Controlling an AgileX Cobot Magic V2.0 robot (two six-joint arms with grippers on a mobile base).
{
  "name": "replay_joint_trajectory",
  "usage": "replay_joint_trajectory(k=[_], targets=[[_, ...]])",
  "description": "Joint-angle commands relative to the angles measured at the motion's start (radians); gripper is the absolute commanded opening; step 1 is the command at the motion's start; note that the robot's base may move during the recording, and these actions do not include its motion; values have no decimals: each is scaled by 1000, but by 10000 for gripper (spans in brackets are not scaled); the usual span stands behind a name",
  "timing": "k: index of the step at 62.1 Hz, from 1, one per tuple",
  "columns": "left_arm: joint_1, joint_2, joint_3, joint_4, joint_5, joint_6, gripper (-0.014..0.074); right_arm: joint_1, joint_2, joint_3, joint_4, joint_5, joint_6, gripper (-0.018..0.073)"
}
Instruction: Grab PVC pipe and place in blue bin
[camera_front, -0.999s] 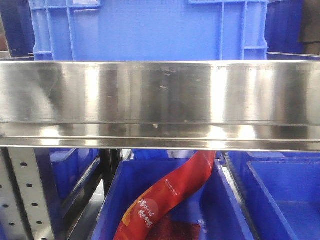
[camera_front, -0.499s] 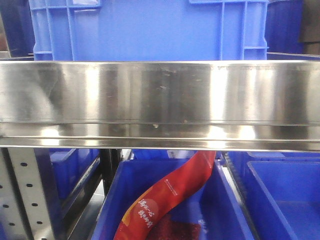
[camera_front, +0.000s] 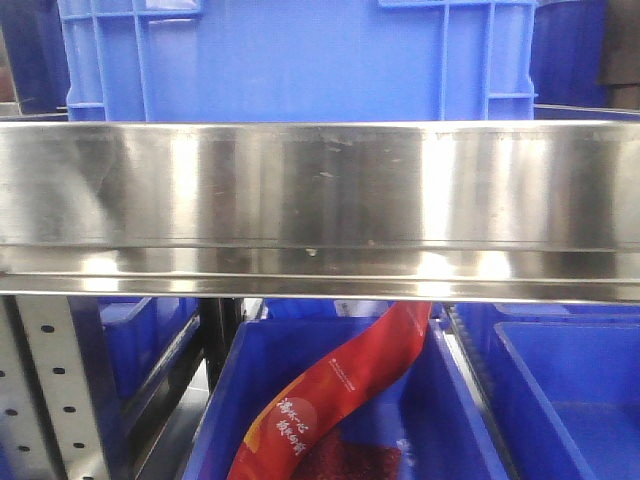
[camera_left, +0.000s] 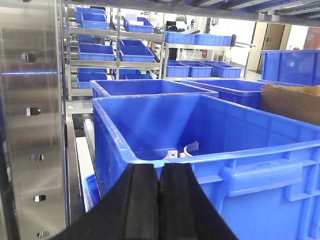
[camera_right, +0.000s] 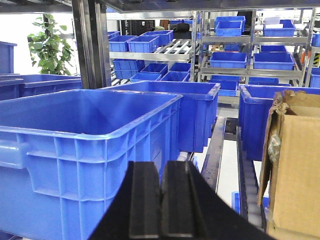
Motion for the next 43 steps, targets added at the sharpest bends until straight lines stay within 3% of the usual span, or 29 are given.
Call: replay_joint_trajectory(k=[1, 43], targets=[[5, -5, 1, -7, -12, -6, -111, -4, -6, 3, -10, -11, -1, -163], [30, -5, 1, -7, -13, -6, -111, -4, -6, 3, -10, -11, -1, -163]])
